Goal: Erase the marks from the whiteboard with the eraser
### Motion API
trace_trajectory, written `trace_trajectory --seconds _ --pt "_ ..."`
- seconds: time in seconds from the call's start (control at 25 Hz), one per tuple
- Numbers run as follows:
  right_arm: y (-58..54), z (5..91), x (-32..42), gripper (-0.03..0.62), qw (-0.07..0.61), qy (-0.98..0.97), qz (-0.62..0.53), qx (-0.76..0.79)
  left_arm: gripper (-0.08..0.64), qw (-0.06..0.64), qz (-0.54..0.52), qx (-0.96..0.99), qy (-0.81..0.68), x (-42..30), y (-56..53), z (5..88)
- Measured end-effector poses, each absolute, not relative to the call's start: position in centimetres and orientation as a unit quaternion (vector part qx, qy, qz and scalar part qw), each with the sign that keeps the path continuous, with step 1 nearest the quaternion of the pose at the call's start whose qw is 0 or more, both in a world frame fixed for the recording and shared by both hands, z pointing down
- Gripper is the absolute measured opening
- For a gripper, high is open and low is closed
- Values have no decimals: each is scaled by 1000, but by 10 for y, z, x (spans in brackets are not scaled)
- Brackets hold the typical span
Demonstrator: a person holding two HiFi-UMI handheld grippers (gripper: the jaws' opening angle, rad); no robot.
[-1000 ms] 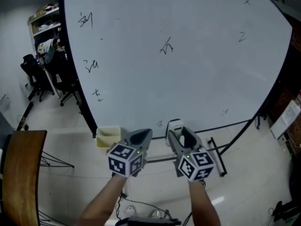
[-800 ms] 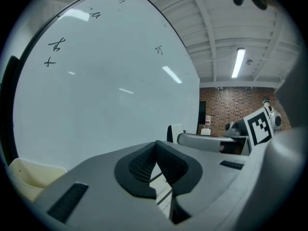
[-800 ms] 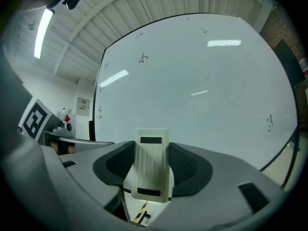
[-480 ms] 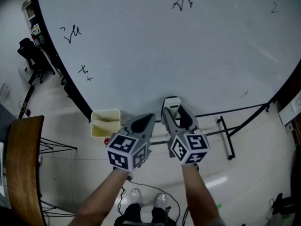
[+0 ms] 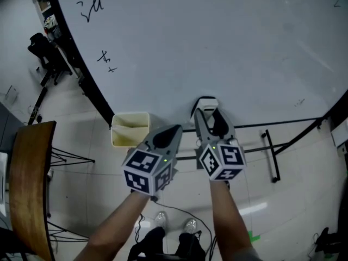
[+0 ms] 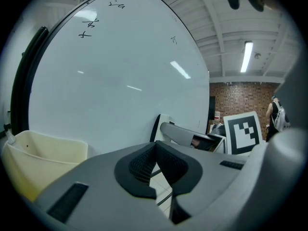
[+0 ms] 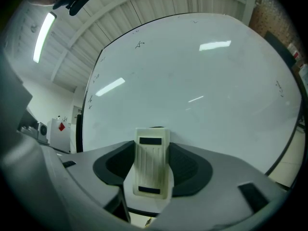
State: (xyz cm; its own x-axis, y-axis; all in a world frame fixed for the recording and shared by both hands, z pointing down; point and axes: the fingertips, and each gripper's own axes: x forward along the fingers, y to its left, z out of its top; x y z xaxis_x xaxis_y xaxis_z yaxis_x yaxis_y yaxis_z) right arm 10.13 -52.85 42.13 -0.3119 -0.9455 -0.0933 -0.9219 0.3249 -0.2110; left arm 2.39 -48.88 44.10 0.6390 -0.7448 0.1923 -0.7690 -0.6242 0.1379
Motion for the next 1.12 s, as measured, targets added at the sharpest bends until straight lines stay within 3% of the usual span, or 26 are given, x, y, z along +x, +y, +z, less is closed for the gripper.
trace_trajectory --seconds 0.64,1.12 --pt "-539 497 212 229 132 743 -153 -638 3 108 82 905 -404 42 -485 465" --pt "-539 471 167 224 172 737 -183 -627 3 107 75 901 -413 24 -479 456"
